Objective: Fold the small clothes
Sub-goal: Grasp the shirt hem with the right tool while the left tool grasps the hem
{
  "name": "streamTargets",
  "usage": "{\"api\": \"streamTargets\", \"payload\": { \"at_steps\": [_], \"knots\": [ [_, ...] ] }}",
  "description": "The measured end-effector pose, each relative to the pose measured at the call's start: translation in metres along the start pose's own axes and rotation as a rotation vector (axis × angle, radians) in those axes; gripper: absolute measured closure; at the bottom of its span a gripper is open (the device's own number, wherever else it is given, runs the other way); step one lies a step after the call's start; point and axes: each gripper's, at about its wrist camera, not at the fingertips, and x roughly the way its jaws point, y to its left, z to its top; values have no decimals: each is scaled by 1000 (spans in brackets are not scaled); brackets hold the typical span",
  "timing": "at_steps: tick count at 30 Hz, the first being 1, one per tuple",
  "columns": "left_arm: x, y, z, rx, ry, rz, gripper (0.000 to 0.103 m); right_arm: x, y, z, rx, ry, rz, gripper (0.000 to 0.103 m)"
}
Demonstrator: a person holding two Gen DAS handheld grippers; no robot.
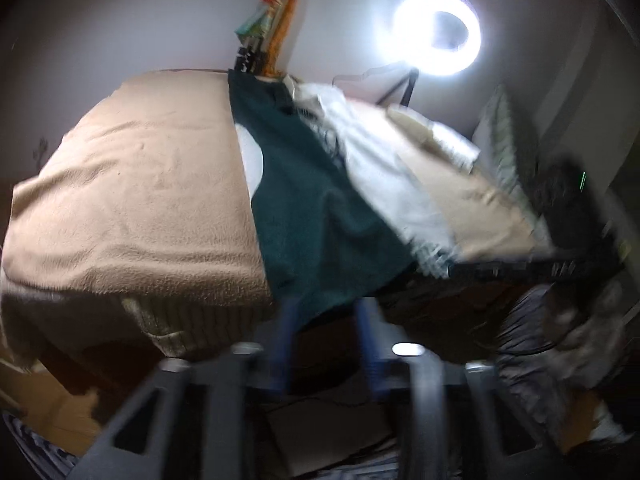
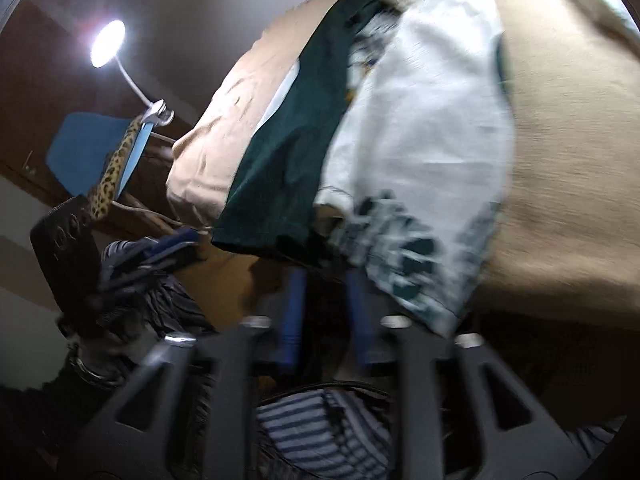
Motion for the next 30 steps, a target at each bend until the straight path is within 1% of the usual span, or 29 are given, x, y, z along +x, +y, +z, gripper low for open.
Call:
{"api": "streamTargets", "payload": {
  "at_steps": [1, 3, 5, 6, 8, 10, 12, 13, 15, 17, 18, 19, 20, 21, 22, 23, 26, 30],
  "knots": [
    [-5, 8, 4, -50, -7, -30, 51, -12, -9, -3, 20, -35, -29, 51],
    [-4, 20, 11, -124, 0, -57, 51, -23, -26, -4, 67, -63, -63, 51],
    [4, 33, 17, -189, 11, -60, 50, -31, -47, -5, 133, -87, -101, 51],
    [10, 40, 19, -231, 30, -71, 50, -31, -52, -4, 150, -88, -111, 51],
    [22, 49, 19, -297, 66, -114, 50, -28, -63, -4, 176, -74, -109, 51],
    [32, 52, 17, -341, 101, -152, 51, -23, -67, -5, 195, -55, -76, 51],
    [37, 51, 14, -350, 118, -166, 52, -20, -69, -8, 202, -37, -35, 51],
    [40, 51, 13, -354, 130, -170, 54, -18, -69, -9, 210, -26, -12, 51],
    [44, 52, 13, -372, 143, -186, 61, -14, -67, -8, 205, -8, -3, 54],
    [48, 53, 14, -390, 156, -199, 71, -8, -67, -6, 210, 12, 16, 57],
    [48, 53, 14, -393, 163, -205, 72, -5, -68, -4, 220, 20, 34, 59],
    [49, 52, 13, -393, 170, -208, 79, -1, -70, -2, 234, 29, 53, 63],
    [51, 52, 14, -391, 175, -211, 88, 2, -71, -1, 247, 36, 73, 73],
    [52, 51, 14, -389, 181, -216, 91, 5, -73, -1, 255, 43, 85, 85],
    [53, 51, 14, -388, 179, -222, 99, 8, -74, 0, 261, 51, 96, 89],
    [53, 51, 15, -384, 178, -225, 103, 11, -75, 1, 263, 54, 102, 92],
    [44, 45, 21, -339, 157, -231, 103, 5, -73, 0, 259, 41, 110, 99],
    [23, 40, 32, -316, 98, -236, 103, -26, -72, 0, 256, -33, 139, 100]
  ]
}}
